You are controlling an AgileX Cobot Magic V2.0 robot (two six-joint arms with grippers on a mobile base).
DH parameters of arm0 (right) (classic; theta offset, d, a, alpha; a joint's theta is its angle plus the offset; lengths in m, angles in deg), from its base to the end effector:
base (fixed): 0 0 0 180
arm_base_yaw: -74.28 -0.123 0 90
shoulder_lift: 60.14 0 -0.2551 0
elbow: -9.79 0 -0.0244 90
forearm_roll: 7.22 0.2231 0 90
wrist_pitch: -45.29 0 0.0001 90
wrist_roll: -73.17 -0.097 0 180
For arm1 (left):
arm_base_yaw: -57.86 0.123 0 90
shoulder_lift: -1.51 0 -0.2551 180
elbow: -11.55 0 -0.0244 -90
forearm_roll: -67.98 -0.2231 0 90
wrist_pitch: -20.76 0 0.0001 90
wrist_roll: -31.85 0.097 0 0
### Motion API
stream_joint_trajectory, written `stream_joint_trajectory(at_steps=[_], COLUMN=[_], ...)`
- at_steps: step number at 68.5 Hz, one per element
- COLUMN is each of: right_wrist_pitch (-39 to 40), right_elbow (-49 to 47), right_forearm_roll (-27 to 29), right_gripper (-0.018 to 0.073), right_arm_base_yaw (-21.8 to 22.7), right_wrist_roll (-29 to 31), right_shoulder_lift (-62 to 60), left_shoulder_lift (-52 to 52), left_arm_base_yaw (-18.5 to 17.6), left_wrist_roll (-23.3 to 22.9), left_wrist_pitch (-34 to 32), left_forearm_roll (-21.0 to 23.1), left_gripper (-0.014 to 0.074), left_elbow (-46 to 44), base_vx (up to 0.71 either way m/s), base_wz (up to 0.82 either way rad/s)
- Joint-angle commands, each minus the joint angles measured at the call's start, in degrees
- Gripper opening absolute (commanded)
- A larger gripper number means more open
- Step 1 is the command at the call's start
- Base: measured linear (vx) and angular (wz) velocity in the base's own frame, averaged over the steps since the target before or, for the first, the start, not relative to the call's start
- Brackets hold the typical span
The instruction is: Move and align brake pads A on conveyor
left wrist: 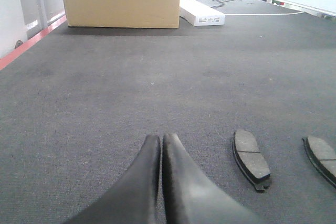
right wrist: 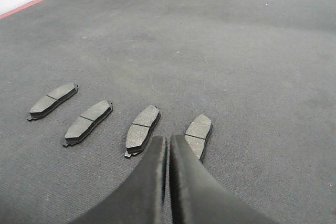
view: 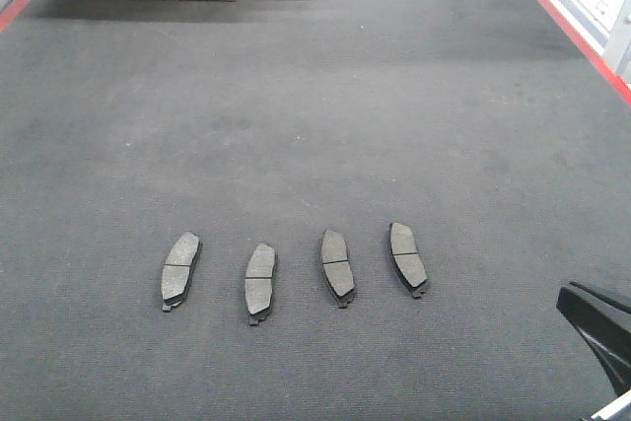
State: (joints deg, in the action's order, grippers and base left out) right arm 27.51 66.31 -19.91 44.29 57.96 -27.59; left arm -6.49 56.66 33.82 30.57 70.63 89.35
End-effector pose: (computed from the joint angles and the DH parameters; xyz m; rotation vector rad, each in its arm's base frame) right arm 0.0903 0.0446 0.2608 -0.3891 1.8298 0.3380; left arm 0.0646 -0.0021 0.1896 0.0141 1.6686 -0.0309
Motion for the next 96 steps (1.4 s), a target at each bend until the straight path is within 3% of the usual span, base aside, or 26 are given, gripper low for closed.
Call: stream_joint_trajectory(at_steps=[1, 30, 38, 51, 75, 96], right_wrist_pitch=[3.81, 4.86, 13.34, 25.71, 25.13, 19.02], right_elbow=[-1.46, -1.38, 2.31, 11.84, 22.52, 22.46], right_forearm_roll=[-0.92, -0.79, 0.88, 7.0, 10.88, 10.85], right_gripper=[-0.0006, -0.0006, -0.0006, -0.0006, -0.0006, -0.0006], right_arm_base_yaw=[0.02, 0.27, 3.79, 13.07, 24.75, 26.07], right_wrist_roll=[0.33, 1.06, 5.36, 10.73, 12.74, 14.02], right_shoulder_lift=[0.28, 0.28, 0.16, -5.56, -18.46, -25.28], left_shoulder_lift=[0.8, 0.8, 0.8, 0.8, 0.8, 0.8], left_arm_base_yaw=[0.08, 0.08, 0.08, 0.08, 0.08, 0.08], left_wrist_roll=[-0.08, -0.08, -0.08, -0.08, -0.08, -0.08], left_wrist_pitch=[-4.51, -4.51, -4.51, -4.46, -4.29, -4.29], left_forearm_roll=[0.61, 0.61, 0.61, 0.61, 0.61, 0.61], left_gripper=[-0.0006, -0.0006, -0.0006, -0.0006, -0.0006, -0.0006], left_elbow=[-1.09, -1.09, -1.09, -1.09, -1.09, -1.09], base_vx=[0.0, 0.0, 0.0, 0.0, 0.0, 0.0], base_wz=[0.0, 0.0, 0.0, 0.0, 0.0, 0.0])
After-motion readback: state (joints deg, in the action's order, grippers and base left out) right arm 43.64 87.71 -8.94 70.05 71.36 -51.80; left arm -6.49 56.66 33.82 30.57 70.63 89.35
